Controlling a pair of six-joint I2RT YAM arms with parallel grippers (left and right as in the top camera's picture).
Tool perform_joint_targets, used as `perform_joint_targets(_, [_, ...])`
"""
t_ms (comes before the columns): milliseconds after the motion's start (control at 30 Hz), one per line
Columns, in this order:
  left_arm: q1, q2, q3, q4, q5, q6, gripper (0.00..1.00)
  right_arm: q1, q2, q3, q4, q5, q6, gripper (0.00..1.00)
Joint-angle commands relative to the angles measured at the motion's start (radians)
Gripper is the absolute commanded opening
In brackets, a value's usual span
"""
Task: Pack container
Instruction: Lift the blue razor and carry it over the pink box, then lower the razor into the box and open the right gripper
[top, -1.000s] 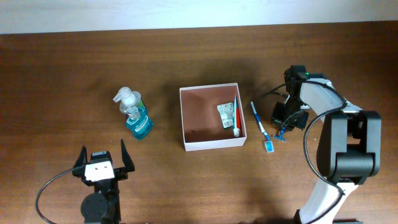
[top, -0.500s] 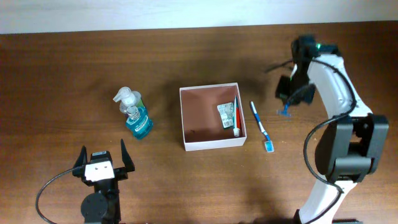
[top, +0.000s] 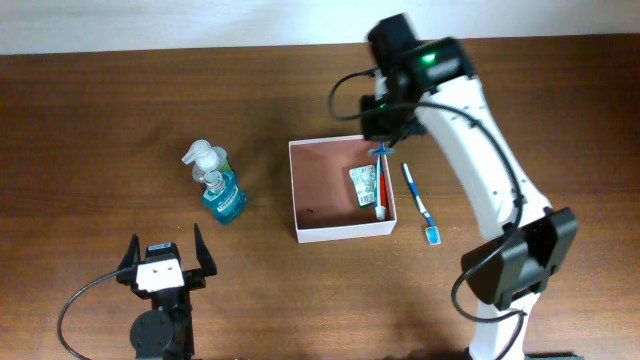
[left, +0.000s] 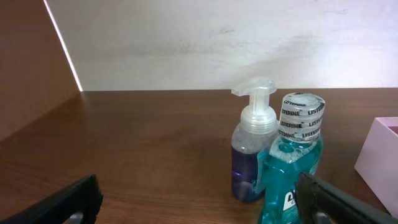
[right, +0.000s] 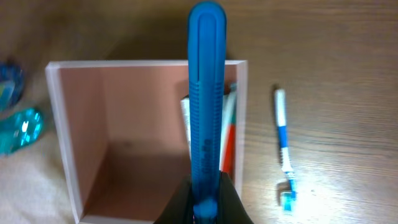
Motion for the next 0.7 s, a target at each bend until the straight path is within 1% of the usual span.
perform_joint_targets(0, [-0.005,-0.005,-0.006,0.001,0.003,0.016,0.99,0.068,-0.003,-0.081,0.002,0.071,-0.006,0.05])
perform_joint_targets(167, [-0.005,-0.005,-0.006,0.001,0.003,0.016,0.99,0.121,-0.003,-0.243,0.081,0.083,-0.041,0.05])
perform_joint_targets(367, [-0.005,-0.005,-0.006,0.001,0.003,0.016,0.99,0.126,-0.003,-0.431,0.215,0.079,-0.041,0.05])
perform_joint_targets(567, [-0.005,-0.005,-0.006,0.000,0.003,0.016,0.99,0.126,-0.003,-0.495,0.294,0.079,-0.041,0.05])
perform_joint_targets(667, [-0.005,-0.005,-0.006,0.000,0.003,0.016,0.99,0.126,-0.003,-0.505,0.307,0.079,-0.040,0.05])
